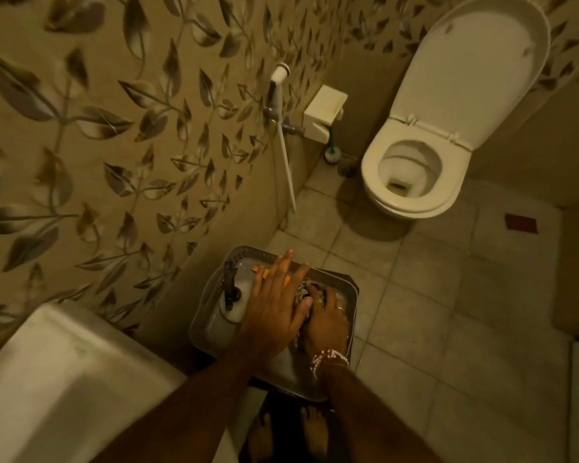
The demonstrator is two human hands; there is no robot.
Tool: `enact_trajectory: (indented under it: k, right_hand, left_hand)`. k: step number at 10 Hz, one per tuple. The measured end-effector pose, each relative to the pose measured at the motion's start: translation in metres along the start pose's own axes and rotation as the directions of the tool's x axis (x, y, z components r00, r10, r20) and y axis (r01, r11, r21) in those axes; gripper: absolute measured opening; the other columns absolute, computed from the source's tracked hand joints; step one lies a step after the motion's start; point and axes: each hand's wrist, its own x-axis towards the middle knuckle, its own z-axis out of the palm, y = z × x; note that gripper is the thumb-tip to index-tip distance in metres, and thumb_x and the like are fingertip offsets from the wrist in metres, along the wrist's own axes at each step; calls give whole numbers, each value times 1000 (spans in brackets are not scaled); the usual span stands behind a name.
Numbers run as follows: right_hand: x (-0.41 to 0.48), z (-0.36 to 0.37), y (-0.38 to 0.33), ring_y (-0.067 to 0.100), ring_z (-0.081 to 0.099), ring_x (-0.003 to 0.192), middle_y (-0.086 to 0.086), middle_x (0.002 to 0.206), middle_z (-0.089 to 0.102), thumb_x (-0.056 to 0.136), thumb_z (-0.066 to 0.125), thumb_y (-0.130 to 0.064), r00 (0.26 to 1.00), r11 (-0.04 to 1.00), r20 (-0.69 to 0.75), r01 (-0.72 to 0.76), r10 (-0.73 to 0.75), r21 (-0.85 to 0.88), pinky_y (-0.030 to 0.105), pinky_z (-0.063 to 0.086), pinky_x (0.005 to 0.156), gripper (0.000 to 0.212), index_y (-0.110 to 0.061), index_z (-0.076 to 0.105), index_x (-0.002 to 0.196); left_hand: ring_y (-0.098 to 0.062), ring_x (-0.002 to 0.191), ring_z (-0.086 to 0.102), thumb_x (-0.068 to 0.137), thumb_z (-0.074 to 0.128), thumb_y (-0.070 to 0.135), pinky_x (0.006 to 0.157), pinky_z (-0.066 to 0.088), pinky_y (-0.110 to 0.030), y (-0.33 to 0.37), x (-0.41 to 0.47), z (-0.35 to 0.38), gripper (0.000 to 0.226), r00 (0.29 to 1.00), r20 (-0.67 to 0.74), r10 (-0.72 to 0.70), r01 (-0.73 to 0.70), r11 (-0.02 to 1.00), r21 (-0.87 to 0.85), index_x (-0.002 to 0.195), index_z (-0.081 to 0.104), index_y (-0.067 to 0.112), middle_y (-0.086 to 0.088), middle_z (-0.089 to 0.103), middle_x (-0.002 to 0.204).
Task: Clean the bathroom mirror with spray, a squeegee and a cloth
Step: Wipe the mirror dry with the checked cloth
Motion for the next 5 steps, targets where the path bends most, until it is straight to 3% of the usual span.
enact_trajectory:
  k: [1,3,5]
  right_hand:
    - [-2,12,6,32,42,133,8,159,27,95,50,-37,999,999,33,-32,33,-32,45,41,103,60,-29,31,151]
    - [-7,22,10,31,26,145,6,162,20,91,54,-42,991,995,85,-103,104,-13,49,32,112,69,-24,27,152]
    - [-2,1,2,27,6,154,0,167,11,96,31,-47,999,1000,16,-29,29,-10,52,16,122,65,-21,24,156]
  left_hand:
    - [-24,157,22,106,31,52,121,24,-61,-5,-2,11,57,1000,19,4,-4,1000,-6,158,33,27,-4,16,172]
    - [-25,158,19,106,25,56,119,25,-65,-4,1,17,61,999,52,-9,8,1000,19,157,35,25,-6,18,172]
    - [-23,159,13,105,34,54,123,21,-64,0,1,-6,60,1000,18,-20,20,1000,-3,157,38,25,-4,14,173]
